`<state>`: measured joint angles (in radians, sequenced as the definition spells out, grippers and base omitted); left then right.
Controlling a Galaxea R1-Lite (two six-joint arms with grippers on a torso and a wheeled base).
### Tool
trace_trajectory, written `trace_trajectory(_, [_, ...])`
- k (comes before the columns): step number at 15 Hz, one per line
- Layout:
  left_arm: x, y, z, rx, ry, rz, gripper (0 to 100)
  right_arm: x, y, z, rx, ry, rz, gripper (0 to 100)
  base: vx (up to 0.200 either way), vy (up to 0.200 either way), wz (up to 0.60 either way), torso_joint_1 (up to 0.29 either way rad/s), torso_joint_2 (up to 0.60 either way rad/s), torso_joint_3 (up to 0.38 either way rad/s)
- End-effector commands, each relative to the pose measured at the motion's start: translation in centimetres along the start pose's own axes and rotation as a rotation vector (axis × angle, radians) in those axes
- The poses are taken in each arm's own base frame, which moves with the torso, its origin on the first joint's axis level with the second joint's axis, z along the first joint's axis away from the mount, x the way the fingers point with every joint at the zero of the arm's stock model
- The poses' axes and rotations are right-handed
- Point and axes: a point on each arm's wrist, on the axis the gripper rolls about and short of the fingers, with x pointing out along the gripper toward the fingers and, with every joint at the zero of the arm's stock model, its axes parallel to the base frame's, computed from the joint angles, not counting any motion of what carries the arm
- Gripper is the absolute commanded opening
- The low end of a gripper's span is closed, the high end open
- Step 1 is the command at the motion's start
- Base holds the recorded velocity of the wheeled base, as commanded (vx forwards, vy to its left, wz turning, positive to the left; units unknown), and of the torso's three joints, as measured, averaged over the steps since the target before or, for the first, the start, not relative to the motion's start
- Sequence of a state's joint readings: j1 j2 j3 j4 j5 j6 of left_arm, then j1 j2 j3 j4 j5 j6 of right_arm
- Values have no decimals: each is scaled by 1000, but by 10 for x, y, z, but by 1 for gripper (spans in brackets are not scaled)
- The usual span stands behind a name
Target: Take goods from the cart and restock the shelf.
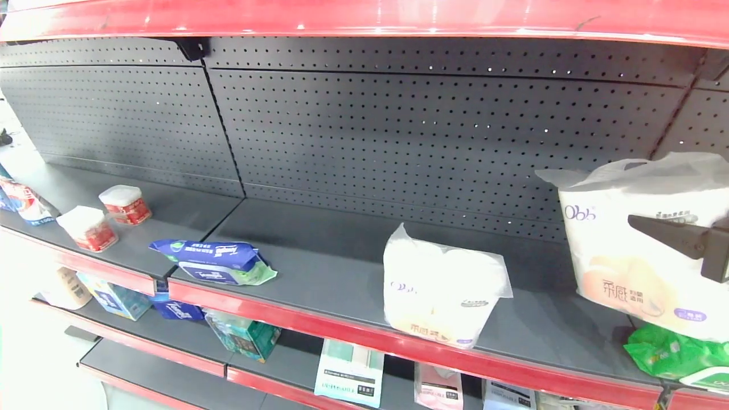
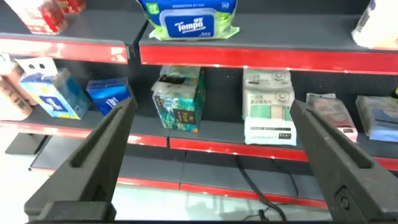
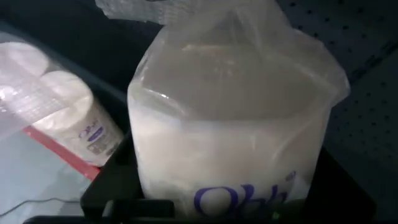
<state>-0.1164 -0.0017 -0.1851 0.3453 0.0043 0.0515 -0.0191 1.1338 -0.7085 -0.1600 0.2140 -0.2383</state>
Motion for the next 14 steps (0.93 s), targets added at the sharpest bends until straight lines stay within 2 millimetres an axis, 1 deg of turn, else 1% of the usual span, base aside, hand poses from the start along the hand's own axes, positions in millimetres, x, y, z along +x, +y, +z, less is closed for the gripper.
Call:
trace_trajectory(1, [0,0,0,-1,1,-1,100,18,-2,-4,5,26,15,0,0,0,0,0,0,0])
trace_trajectory(4, [1,1,-1,-6,4,0,100,61,-5,-12,4,12,94,0,0,0,0,0,0,0])
trace_trajectory(6, [5,3,1,-23,-53,68,100,84,-6,-21,7,21,121,0,0,0,0,0,0,0])
trace_trajectory(7, [6,4,1,-26,-74,149,100,91,-7,-24,10,31,126,0,0,0,0,0,0,0])
trace_trajectory(8, [6,4,2,-29,-79,154,100,92,-7,-25,13,35,129,0,0,0,0,0,0,0])
trace_trajectory(9, [5,3,12,-58,-141,211,100,102,-8,-29,13,36,131,0,0,0,0,0,0,0])
trace_trajectory(10, [7,2,7,-68,-132,238,100,108,-8,-32,13,38,138,0,0,0,0,0,0,0])
trace_trajectory(11, [12,2,-4,-74,-100,289,100,112,-9,-33,12,36,136,0,0,0,0,0,0,0])
trace_trajectory(14, [13,0,-4,-88,-79,441,100,115,-10,-33,11,27,133,0,0,0,0,0,0,0])
